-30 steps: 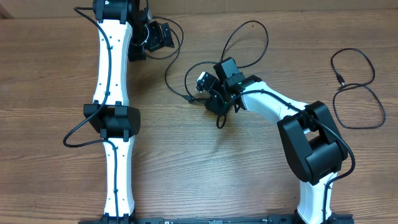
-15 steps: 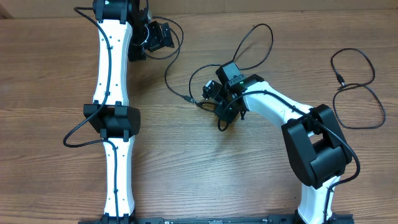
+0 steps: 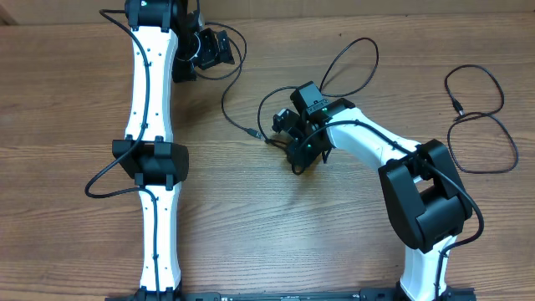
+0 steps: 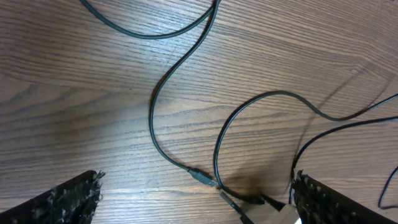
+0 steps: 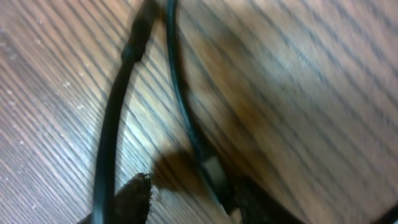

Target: Untangle cables

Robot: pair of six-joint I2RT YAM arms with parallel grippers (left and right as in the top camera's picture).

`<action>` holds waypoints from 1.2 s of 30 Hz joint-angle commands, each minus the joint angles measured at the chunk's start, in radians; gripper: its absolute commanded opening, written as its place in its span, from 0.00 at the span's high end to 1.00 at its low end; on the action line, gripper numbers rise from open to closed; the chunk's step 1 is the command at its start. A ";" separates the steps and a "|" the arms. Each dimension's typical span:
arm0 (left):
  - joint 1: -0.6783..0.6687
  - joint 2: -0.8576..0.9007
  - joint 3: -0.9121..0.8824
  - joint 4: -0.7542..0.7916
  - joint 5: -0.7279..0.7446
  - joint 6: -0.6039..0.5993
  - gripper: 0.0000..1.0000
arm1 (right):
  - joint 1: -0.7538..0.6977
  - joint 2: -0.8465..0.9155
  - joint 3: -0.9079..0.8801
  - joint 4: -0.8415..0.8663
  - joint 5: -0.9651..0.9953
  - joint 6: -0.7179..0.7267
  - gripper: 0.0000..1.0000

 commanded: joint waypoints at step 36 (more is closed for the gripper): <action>-0.002 0.009 0.021 0.002 -0.007 -0.013 0.01 | -0.110 -0.097 0.253 -0.241 -0.293 0.152 0.96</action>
